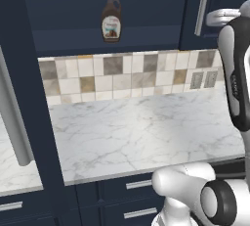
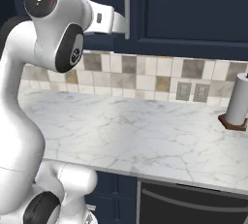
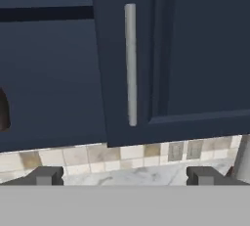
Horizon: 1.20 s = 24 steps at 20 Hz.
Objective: Move the syrup bottle and condiment bottle from the cabinet to the dining counter.
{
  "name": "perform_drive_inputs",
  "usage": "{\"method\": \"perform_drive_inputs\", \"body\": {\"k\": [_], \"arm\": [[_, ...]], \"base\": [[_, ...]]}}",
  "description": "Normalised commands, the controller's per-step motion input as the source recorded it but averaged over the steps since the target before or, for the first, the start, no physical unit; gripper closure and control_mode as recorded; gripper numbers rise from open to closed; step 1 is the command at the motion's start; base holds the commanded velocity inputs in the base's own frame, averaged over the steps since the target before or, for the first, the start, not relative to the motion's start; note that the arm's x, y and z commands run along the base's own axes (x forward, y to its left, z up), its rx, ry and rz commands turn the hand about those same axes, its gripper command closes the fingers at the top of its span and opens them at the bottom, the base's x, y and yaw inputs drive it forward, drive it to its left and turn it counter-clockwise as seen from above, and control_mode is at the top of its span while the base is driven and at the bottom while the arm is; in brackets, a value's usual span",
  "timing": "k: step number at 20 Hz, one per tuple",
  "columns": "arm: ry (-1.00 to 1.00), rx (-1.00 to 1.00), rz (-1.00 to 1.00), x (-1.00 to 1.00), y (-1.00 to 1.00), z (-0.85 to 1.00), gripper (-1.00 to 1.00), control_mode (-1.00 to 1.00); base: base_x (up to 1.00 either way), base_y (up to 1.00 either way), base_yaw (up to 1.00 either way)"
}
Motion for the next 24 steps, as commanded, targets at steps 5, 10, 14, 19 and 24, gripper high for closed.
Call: {"method": "perform_drive_inputs", "body": {"k": [5, 10, 14, 19, 24], "arm": [[0.00, 0.01, 0.07, 0.79, -0.09, 0.00, -1.00, -1.00], [-0.01, 0.00, 0.06, 0.74, -0.03, -0.03, -1.00, -1.00], [-0.02, 0.01, 0.08, 0.70, -0.12, -0.01, -1.00, -1.00], [0.00, 0.02, 0.08, 0.60, -0.25, -0.01, -1.00, -1.00], [0.00, 0.01, 0.07, 0.63, -0.05, -0.17, -1.00, -1.00]], "base": [[0.00, 0.00, 0.00], [0.00, 0.00, 0.00], [0.00, 0.00, 0.00], [0.00, 0.00, 0.00], [0.00, 0.00, 0.00]]}}
